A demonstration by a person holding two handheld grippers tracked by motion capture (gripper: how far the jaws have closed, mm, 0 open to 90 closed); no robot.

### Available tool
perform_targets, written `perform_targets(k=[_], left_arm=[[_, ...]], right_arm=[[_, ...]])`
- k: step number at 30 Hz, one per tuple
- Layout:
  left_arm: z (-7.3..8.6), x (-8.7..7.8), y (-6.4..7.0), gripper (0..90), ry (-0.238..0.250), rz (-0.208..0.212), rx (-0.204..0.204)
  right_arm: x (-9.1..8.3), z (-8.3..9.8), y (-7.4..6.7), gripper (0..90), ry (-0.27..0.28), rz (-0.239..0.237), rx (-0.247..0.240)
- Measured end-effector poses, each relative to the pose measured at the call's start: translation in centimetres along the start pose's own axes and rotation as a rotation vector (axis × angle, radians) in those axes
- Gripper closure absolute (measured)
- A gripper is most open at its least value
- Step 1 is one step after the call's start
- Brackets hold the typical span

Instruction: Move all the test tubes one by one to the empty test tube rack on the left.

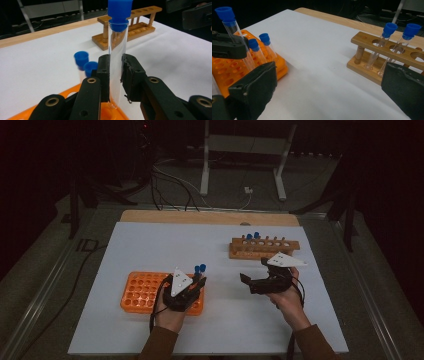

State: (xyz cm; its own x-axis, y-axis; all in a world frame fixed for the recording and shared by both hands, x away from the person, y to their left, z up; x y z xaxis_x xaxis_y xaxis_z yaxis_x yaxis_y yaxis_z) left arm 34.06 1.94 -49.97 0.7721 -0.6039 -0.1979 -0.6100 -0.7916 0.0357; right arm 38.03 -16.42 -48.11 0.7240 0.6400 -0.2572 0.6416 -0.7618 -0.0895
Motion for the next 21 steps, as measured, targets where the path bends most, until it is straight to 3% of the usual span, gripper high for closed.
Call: perform_targets(k=[12, 21], left_arm=[[1.8, -0.5, -0.7, 77.1, -0.039, -0.008, 0.001], [3.4, -0.4, -0.8, 77.3, -0.117, -0.010, 0.011]], right_arm=[[-0.1, 0.1, 0.0, 0.8, -0.002, -0.001, 0.001], [-0.1, 0.2, 0.1, 0.9, -0.006, -0.002, -0.003]])
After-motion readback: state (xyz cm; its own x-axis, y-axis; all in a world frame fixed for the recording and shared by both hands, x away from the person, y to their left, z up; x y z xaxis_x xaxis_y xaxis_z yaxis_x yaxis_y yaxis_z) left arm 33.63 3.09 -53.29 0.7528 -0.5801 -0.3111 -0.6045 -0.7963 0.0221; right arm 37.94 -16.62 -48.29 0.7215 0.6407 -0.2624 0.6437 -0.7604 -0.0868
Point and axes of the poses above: each handheld gripper's, and its own axes: x roughly forward along the jaws, z roughly out of its underside, y roughly to its right, the point moved 10 cm from there along x, roughly forward along the jaws, and after that the axes turned 13 degrees about y, right-handed, at the moved point
